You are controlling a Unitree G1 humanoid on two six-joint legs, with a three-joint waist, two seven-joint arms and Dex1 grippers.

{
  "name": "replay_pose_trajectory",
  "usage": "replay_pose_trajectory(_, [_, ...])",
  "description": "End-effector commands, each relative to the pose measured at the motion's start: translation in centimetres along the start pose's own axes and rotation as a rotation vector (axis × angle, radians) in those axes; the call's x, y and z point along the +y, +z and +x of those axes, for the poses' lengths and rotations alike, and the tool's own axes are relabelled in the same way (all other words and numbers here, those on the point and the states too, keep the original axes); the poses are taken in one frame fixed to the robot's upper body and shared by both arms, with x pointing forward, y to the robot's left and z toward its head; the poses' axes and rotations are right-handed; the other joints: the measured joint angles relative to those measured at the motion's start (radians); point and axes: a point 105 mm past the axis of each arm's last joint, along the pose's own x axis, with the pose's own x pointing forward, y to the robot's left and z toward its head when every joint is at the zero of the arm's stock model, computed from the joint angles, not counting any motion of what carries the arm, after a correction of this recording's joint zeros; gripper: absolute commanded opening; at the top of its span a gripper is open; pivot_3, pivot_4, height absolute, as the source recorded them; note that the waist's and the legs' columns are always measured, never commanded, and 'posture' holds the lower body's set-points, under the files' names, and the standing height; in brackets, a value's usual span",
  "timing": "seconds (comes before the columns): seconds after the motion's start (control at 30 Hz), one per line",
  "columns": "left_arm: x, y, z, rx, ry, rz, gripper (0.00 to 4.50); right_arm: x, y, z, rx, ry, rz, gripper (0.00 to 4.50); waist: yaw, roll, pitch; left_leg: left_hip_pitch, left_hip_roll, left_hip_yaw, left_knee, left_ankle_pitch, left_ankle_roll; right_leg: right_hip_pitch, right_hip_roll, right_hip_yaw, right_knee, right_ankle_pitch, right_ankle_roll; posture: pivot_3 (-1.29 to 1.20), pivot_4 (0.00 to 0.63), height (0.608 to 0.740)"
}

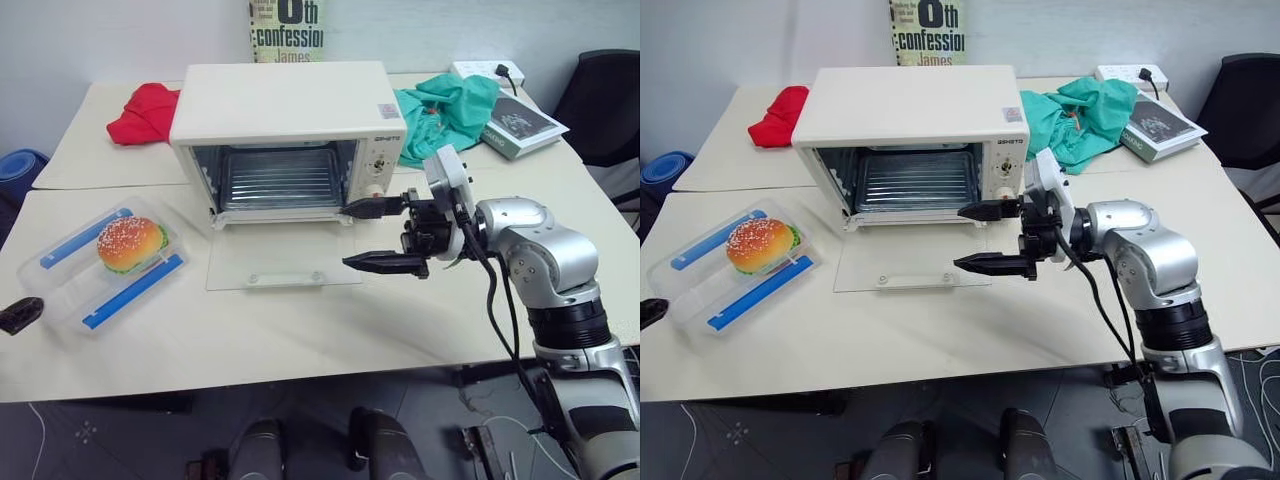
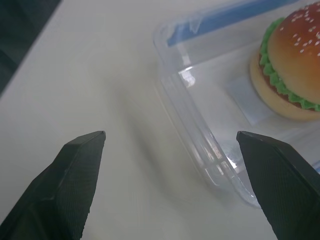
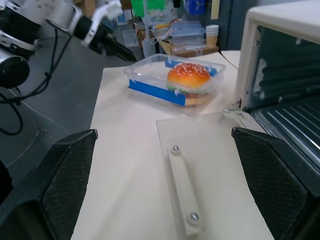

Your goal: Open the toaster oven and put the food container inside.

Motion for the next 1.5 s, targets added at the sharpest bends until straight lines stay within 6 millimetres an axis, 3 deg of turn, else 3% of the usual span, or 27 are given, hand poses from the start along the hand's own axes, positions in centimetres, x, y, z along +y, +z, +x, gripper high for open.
replay_pose_trajectory(0.03, [0.4,0.5,1.1,0.023,0.046,-0.005,4.47,1.2,0.8,-0.1,-0.033,0.006,-0.018,4.50,-0.002,-0.002,-0.001,0.000,0.000,0.000,0.000,0.000,-0.001,0.000,0.000,0.000,0.000,0.000,0.000,0.00,0.150,0.740])
replay_pose_trajectory(0.23, [-1.8,1.3,3.7,0.023,-0.031,0.003,4.47,2.1,0.7,-0.5,-0.044,-0.033,-0.002,4.50,-0.002,-0.003,-0.002,0.000,0.000,0.001,0.000,0.000,-0.001,-0.001,0.000,0.000,0.001,0.000,0.000,0.00,0.150,0.740])
replay_pose_trajectory(0.33, [-2.0,1.5,4.1,0.032,-0.024,0.007,4.47,2.1,0.9,-0.8,-0.059,-0.056,0.005,4.50,-0.004,-0.003,-0.002,0.000,0.001,0.002,0.000,0.000,-0.002,-0.001,0.000,0.000,0.001,0.000,0.000,0.00,0.150,0.740])
replay_pose_trajectory(0.43, [-1.4,1.2,4.8,0.050,0.022,-0.009,3.91,2.0,1.0,-1.0,-0.058,-0.080,0.004,4.50,-0.003,-0.003,-0.002,0.001,0.001,0.003,0.000,0.000,-0.002,-0.001,0.000,0.000,0.001,0.000,0.000,0.00,0.150,0.740])
replay_pose_trajectory(0.73, [-1.6,1.5,6.5,0.062,0.038,-0.034,1.06,2.5,1.4,-2.0,-0.040,-0.093,-0.005,4.50,0.003,-0.003,-0.002,0.001,0.000,0.004,0.000,0.000,-0.001,-0.001,-0.001,0.001,0.002,0.000,0.000,0.00,0.150,0.740])
replay_pose_trajectory(0.87, [-1.3,1.5,6.5,0.081,0.067,0.063,0.03,2.9,1.6,-2.7,-0.020,-0.080,0.032,4.50,0.001,-0.001,-0.003,0.002,0.000,0.004,0.000,0.000,-0.001,-0.001,-0.001,0.001,0.002,0.000,0.000,0.00,0.150,0.740])
replay_pose_trajectory(1.03, [-0.1,2.2,5.7,0.073,0.085,0.095,0.00,2.3,1.7,-3.3,0.003,-0.147,-0.015,4.50,-0.007,-0.001,-0.003,0.005,0.002,0.006,-0.002,-0.002,0.000,-0.001,0.000,0.001,0.001,-0.001,-0.002,0.00,0.150,0.740])
replay_pose_trajectory(1.23, [-1.9,3.6,3.9,0.045,-0.024,0.117,0.00,1.8,1.6,-4.5,0.010,-0.202,-0.023,4.50,-0.006,-0.002,-0.003,0.004,0.003,0.007,-0.001,-0.002,-0.002,-0.001,0.001,0.001,0.002,-0.001,-0.003,0.00,0.150,0.740])
replay_pose_trajectory(1.5, [-2.1,8.3,0.9,-0.091,-0.020,0.091,0.00,1.6,1.5,-5.2,0.012,-0.231,-0.018,4.50,-0.001,-0.007,-0.003,0.002,0.004,0.007,0.000,-0.002,-0.002,-0.002,0.002,0.000,0.000,-0.001,-0.003,0.00,0.150,0.740])
